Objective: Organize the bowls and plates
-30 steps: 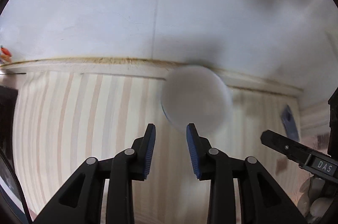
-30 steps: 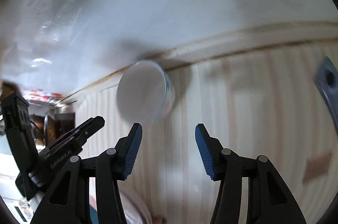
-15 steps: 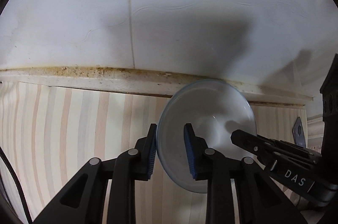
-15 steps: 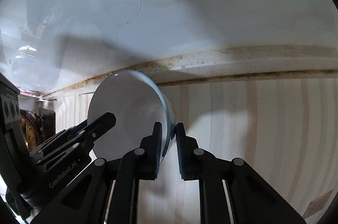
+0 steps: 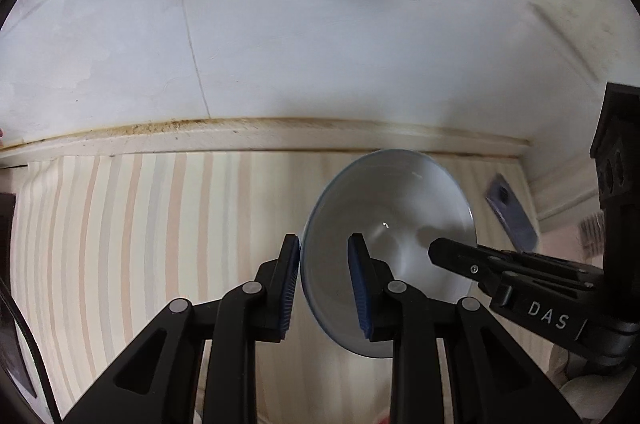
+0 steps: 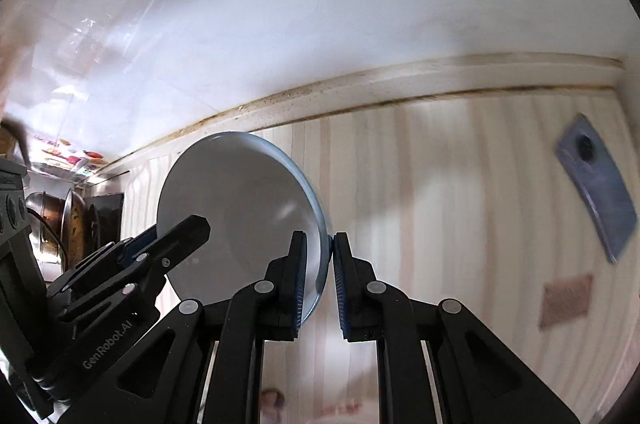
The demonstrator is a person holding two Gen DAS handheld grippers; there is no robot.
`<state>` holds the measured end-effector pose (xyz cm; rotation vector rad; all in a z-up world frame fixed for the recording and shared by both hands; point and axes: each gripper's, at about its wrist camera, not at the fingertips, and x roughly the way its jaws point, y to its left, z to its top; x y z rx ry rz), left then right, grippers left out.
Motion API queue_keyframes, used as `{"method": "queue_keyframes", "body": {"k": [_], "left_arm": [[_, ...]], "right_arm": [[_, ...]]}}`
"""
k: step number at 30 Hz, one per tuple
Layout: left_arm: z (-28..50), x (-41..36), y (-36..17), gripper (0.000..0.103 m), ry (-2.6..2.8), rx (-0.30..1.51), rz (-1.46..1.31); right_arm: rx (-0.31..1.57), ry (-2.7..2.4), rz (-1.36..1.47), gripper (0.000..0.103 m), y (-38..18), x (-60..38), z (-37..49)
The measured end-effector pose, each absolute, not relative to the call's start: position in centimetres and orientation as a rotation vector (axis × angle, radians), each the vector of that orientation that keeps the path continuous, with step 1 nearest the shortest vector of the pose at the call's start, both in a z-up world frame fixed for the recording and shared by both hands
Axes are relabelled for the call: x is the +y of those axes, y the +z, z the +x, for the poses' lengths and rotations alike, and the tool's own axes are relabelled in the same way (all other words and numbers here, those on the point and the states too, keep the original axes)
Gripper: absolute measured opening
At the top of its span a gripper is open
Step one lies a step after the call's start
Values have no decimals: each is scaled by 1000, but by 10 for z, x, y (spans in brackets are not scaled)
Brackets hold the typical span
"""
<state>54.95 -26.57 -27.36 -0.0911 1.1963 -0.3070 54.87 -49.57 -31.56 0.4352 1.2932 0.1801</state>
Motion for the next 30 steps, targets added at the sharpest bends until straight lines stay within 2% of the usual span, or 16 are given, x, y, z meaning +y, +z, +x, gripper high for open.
{"method": "queue_keyframes", "body": {"k": [6, 12, 18, 30], "left_arm": [[490, -286, -248, 22, -364, 1188, -65], [441, -292, -242, 22, -401, 1204, -50], [403, -301, -257, 22, -420, 1251, -34], [377, -319, -294, 22, -422, 1338, 21]], "right_arm": [[1262, 148, 433, 15, -274, -520, 475], [1260, 124, 446, 15, -261, -528, 410], [1298, 97, 466, 15, -280, -533, 358], [1372, 78, 483, 15, -329, -542, 323]]}}
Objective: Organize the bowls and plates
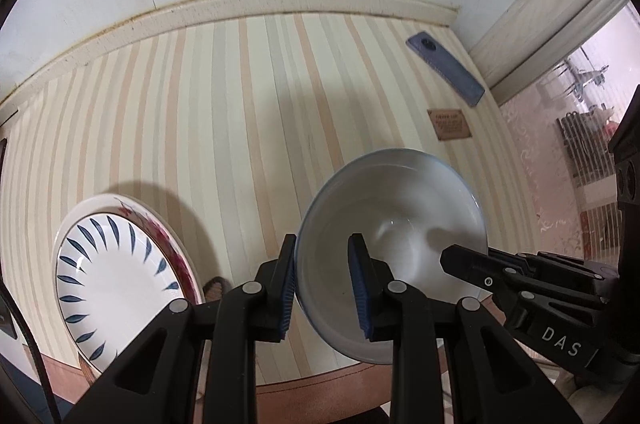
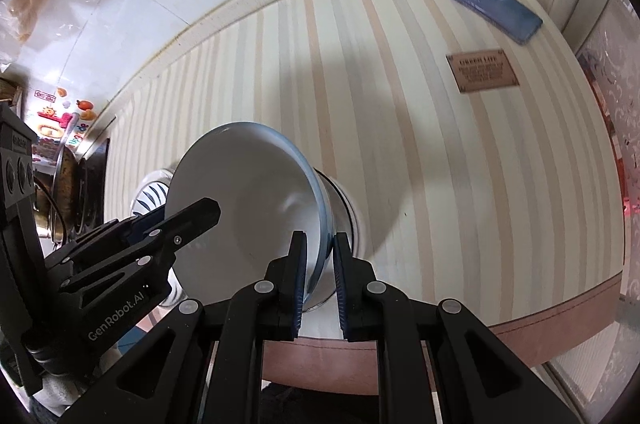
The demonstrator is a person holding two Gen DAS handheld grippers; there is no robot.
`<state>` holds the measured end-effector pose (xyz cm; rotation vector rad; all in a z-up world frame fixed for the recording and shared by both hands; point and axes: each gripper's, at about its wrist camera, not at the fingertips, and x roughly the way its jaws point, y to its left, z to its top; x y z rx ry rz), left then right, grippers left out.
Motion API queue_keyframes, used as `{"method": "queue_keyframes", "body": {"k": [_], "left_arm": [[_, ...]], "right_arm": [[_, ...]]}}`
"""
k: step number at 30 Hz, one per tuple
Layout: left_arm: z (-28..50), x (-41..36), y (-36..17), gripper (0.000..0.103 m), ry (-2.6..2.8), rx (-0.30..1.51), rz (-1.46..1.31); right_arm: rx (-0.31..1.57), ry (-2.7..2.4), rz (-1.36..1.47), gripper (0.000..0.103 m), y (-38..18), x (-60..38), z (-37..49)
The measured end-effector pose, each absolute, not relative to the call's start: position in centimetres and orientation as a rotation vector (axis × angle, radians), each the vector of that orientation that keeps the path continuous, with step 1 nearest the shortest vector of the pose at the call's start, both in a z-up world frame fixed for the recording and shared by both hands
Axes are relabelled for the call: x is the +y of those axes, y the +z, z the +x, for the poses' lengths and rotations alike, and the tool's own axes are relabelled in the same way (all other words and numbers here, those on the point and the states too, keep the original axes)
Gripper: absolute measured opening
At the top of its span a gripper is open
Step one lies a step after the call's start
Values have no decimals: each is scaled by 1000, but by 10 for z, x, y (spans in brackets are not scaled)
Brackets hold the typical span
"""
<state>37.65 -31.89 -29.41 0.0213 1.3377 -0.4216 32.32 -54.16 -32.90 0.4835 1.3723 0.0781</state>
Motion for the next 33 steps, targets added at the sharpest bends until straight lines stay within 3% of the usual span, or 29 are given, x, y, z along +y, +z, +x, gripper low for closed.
{"method": "queue_keyframes", "body": {"k": [18, 28, 33], "left_arm": [[371, -329, -318, 22, -395, 1394, 94], [369, -327, -316, 23, -390, 1383, 114], [360, -316, -297, 23, -369, 1344, 137]], "right_arm": [[1426, 76, 394, 15, -350, -535, 327], [1441, 74, 423, 21, -348, -536, 331], [1404, 61, 430, 45, -328, -536, 321]]}}
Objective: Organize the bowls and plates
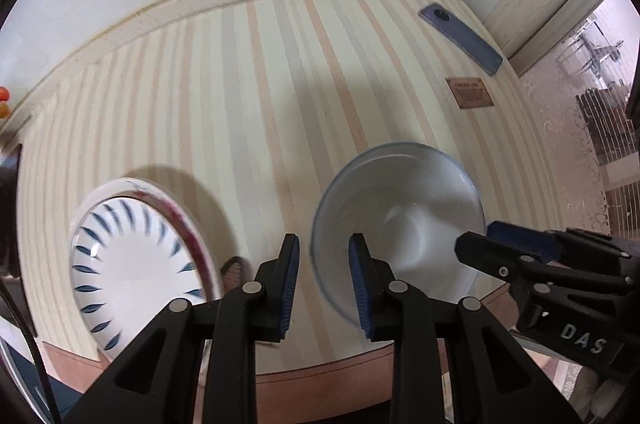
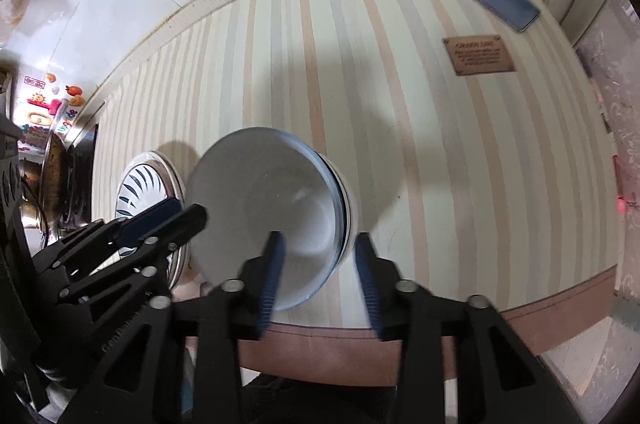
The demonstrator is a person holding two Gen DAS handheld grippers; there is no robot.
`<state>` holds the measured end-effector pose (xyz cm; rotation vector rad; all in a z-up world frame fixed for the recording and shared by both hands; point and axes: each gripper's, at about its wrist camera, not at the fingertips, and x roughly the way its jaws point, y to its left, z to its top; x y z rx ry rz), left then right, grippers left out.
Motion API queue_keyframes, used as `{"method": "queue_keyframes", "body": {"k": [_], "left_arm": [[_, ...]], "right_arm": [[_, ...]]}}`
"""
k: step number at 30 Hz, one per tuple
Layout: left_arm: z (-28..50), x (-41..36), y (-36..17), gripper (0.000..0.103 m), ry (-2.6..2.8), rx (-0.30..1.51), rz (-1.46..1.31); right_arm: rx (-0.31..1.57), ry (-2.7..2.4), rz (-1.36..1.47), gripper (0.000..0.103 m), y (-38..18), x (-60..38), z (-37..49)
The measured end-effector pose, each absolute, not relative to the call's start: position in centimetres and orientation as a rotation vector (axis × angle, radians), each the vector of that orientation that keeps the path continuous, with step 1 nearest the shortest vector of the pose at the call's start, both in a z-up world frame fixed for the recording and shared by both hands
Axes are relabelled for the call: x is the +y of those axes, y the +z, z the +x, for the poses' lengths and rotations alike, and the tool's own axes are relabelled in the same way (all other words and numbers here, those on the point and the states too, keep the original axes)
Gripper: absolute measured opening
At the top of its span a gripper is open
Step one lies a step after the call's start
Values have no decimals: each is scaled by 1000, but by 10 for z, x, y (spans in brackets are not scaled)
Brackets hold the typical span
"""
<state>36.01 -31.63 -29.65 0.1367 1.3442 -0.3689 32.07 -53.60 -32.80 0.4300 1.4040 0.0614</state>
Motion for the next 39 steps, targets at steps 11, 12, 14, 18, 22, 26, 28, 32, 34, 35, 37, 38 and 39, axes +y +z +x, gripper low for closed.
{"method": "queue_keyframes", "body": {"k": [11, 12, 14, 18, 22, 26, 28, 32, 34, 35, 37, 38, 39], "left_arm": [[314, -280, -224, 64, -427, 1210, 110], [312, -278, -219, 70, -436, 1203, 106], [304, -273, -209, 72, -451, 1190, 103], [292, -271, -197, 73, -487, 1195, 79], [281, -270, -188, 87, -519, 1188, 70], [274, -266, -180, 92, -536, 1185, 49], [271, -264, -175, 93, -547, 1182, 35], [271, -264, -170, 94, -543, 1174, 26], [274, -264, -173, 93, -542, 1178, 19], [275, -264, -174, 94, -543, 1182, 18], [282, -266, -182, 94, -540, 1200, 16], [285, -266, -185, 94, -537, 1205, 16], [290, -267, -191, 94, -532, 1214, 12]], "right_arm": [[1271, 6, 367, 85, -257, -527, 262], [1259, -3, 361, 87, -251, -525, 256], [1231, -19, 347, 88, -237, -521, 243], [1196, -19, 356, 90, -213, -514, 221], [1174, -28, 354, 91, -193, -511, 203], [1156, -31, 342, 92, -176, -507, 190], [1149, -24, 350, 92, -170, -505, 185], [1150, -18, 368, 93, -170, -507, 186], [1159, -19, 383, 93, -174, -509, 189], [1165, -21, 391, 93, -177, -511, 192], [1180, -17, 418, 93, -185, -514, 199], [1189, -12, 433, 93, -190, -517, 203], [1200, -7, 441, 93, -196, -518, 208]]}}
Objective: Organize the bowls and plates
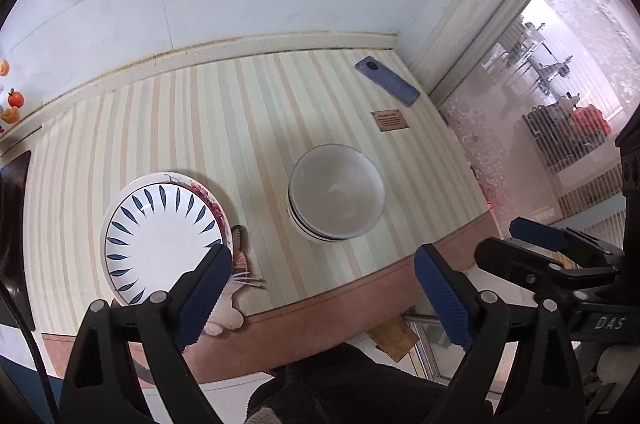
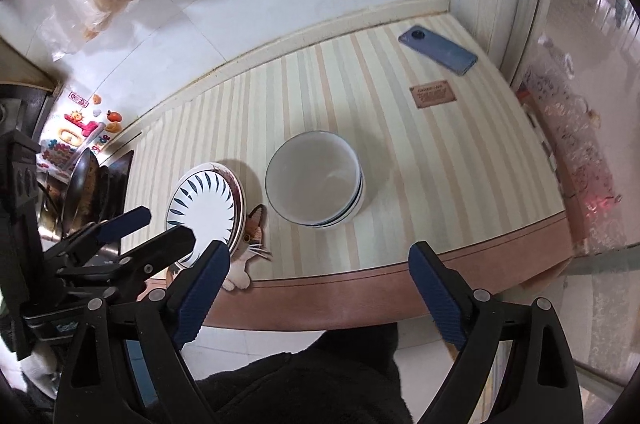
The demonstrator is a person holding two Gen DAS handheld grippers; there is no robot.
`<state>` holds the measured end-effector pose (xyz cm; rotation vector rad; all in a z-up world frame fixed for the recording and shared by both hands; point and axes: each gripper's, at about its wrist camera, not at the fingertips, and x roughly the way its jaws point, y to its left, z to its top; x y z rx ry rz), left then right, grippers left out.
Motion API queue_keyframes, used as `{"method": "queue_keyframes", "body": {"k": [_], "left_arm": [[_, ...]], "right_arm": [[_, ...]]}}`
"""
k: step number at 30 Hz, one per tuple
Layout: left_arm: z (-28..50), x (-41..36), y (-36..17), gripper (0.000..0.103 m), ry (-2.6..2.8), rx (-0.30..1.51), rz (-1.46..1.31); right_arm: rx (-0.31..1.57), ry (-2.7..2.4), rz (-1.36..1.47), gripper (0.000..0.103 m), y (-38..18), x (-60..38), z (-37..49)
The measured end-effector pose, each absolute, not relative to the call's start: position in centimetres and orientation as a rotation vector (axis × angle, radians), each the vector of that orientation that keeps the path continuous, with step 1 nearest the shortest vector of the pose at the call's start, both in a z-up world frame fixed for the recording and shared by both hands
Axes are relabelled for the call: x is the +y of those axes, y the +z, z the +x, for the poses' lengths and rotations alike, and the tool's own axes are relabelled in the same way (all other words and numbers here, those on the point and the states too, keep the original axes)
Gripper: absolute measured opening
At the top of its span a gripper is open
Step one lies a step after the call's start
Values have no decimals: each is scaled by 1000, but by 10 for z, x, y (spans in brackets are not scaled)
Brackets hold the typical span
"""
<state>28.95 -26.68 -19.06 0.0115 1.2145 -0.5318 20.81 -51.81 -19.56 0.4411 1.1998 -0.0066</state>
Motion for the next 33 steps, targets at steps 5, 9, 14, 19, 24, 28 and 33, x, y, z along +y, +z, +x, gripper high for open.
{"method": "queue_keyframes", "body": {"k": [5, 9, 14, 19, 24, 28, 33], "left_arm": [[322, -274, -227, 93, -514, 1295, -16], [348, -283, -260, 93, -503, 1362, -25], [375, -296, -295, 93, -505, 1434, -14], [397, -308, -328, 93, -513, 1511, -4], [412, -316, -356, 93, -539, 1583, -28], [420, -320, -374, 93, -555, 1625, -63], [429, -319, -388, 83, -556, 1683, -94]], "right_arm": [[1263, -4, 488, 93, -232, -530, 234], [1308, -4, 530, 93, -266, -540, 255], [1371, 8, 593, 93, -312, -550, 281], [1433, 33, 665, 93, -356, -555, 301], [1493, 80, 728, 93, -396, -553, 314], [1505, 130, 791, 93, -418, -551, 322], [1517, 165, 830, 93, -434, -548, 333]]}}
